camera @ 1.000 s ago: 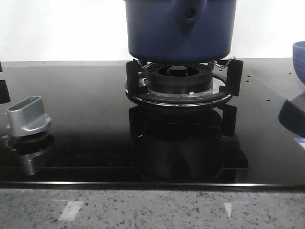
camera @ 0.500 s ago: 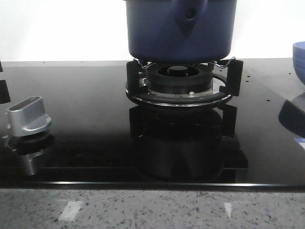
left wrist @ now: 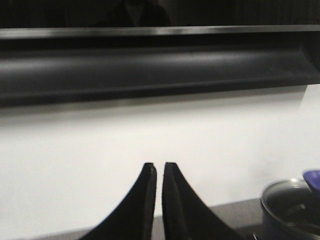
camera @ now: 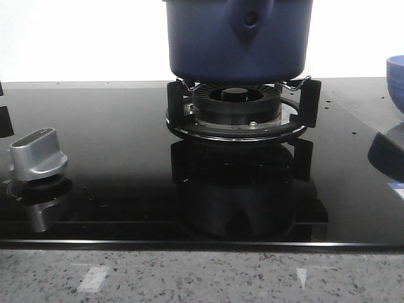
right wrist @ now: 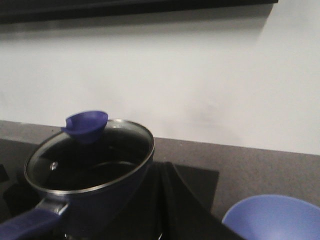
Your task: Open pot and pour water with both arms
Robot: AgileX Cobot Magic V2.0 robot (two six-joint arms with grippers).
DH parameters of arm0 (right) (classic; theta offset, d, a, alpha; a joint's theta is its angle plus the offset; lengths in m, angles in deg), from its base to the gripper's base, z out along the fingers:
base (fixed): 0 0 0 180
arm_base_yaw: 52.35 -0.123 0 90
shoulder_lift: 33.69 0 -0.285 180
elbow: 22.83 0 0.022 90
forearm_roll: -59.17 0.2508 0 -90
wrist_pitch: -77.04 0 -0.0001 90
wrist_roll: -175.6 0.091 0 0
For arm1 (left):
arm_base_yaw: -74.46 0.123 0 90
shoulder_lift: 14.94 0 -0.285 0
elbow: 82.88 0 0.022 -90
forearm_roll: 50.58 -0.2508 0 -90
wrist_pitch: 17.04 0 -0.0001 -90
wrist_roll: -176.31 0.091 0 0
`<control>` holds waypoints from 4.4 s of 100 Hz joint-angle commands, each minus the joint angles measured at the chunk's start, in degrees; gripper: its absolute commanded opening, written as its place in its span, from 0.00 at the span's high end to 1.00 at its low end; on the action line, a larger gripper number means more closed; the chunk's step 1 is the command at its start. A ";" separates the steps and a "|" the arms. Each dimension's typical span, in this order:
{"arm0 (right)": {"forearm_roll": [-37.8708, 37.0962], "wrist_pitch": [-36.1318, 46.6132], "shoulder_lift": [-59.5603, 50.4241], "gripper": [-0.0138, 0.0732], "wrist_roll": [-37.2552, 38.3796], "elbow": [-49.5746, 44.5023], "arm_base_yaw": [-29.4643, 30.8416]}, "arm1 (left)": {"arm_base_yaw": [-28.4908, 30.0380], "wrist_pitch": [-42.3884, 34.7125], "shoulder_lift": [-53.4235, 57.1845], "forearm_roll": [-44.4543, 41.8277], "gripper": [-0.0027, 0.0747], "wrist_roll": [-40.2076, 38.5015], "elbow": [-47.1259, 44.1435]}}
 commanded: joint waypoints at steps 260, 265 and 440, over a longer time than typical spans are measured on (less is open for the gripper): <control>1.64 4.25 -18.36 0.91 -1.54 -17.77 -0.07 | -0.58 -17.29 35.54 -76.76 0.99 -81.80 -44.38; 1.64 4.25 -18.36 0.91 -1.54 -17.77 -0.07 | -0.58 -17.29 35.54 -76.76 0.99 -81.80 -44.38; -59.91 18.88 -34.34 0.91 58.80 -41.27 -2.46 | -0.58 -17.39 35.44 -76.76 0.99 -81.80 -44.38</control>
